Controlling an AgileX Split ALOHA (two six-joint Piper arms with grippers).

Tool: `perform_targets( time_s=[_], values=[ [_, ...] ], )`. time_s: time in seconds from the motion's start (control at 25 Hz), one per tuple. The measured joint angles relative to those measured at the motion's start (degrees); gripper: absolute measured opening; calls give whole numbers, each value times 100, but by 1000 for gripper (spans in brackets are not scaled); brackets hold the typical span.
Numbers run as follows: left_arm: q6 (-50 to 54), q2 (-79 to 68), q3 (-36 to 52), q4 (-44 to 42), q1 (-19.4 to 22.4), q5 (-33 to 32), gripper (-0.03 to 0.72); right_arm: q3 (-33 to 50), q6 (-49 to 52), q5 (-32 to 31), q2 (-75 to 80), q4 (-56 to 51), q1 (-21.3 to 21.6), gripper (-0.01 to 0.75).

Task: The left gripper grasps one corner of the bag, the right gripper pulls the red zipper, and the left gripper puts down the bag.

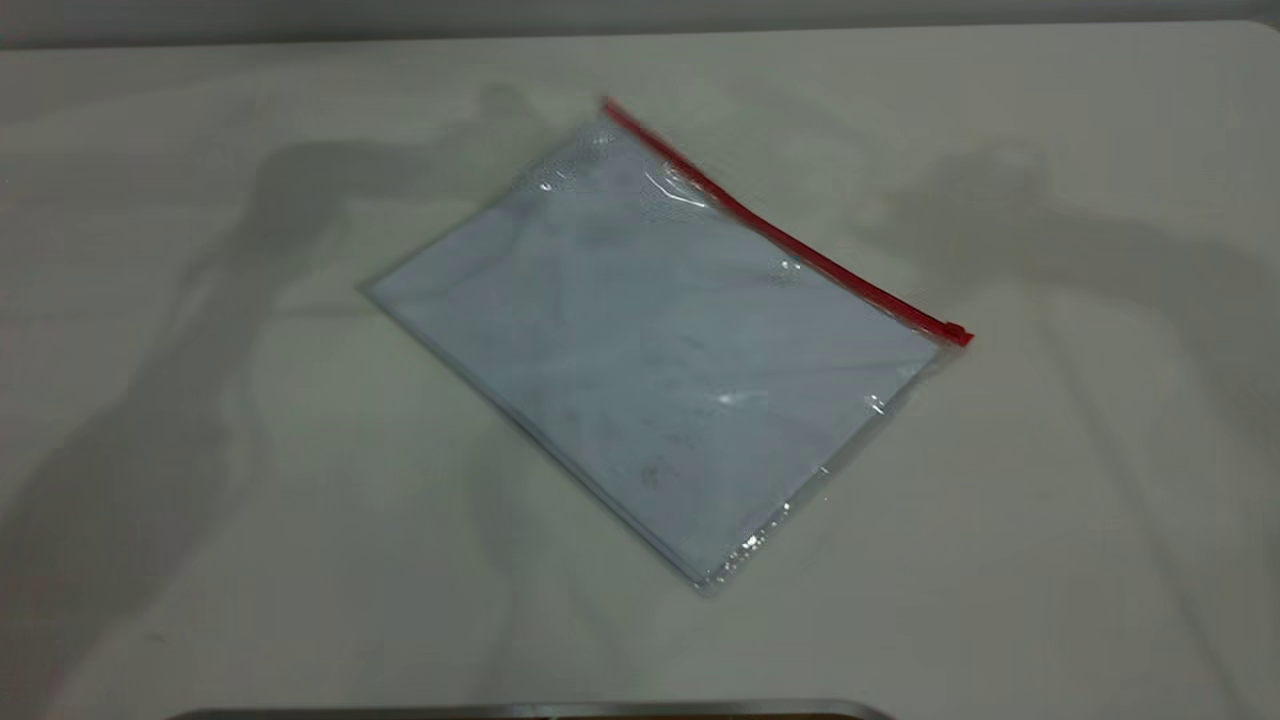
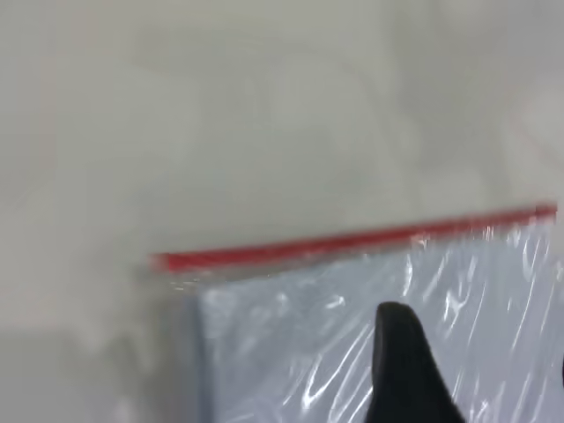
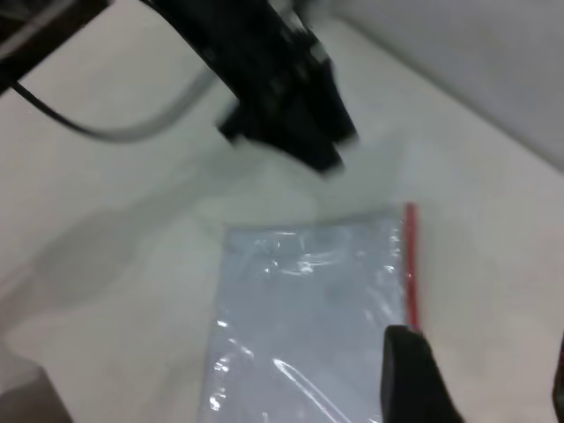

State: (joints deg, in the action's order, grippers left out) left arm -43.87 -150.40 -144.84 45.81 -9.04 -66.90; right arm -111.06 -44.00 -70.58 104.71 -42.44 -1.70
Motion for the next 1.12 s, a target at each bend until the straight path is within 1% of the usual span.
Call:
perform_targets(
  time_s=[0.16,0.24,0.32,0.48,0.56,0.8,0.92,1.04,1.12],
  values=[
    [899,1062,0,-522,244,0,493,0,700,-18,-948,704,0,369],
    [1393,1584,0,-819,306,0,493,49,1149,-18,-1427,1128,0,361],
    [1809,2154,0,-1263,325,0,493,291,1484,-18,-1936,1593,0,359],
    [2381,3193,0,-2118,319,0,493,1411,1886,-18,-3243,2286,0,359],
    [2577,3623,0,-2412,319,0,493,2171,1971,-18,-3879,2500,0,359],
    [2905,4568,78,-2515,308,0,493,4389,2369,-18,-5419,3062,0,359],
    [2920,5091,711,-2515,289,0,493,5377,2558,-18,-5973,3284,0,359],
    [2941,5669,1880,-2520,283,0,493,6136,2739,-18,-6472,3438,0,359],
    [2974,6059,2907,-2520,279,0,493,6560,2865,-18,-6769,3475,0,359]
  ],
)
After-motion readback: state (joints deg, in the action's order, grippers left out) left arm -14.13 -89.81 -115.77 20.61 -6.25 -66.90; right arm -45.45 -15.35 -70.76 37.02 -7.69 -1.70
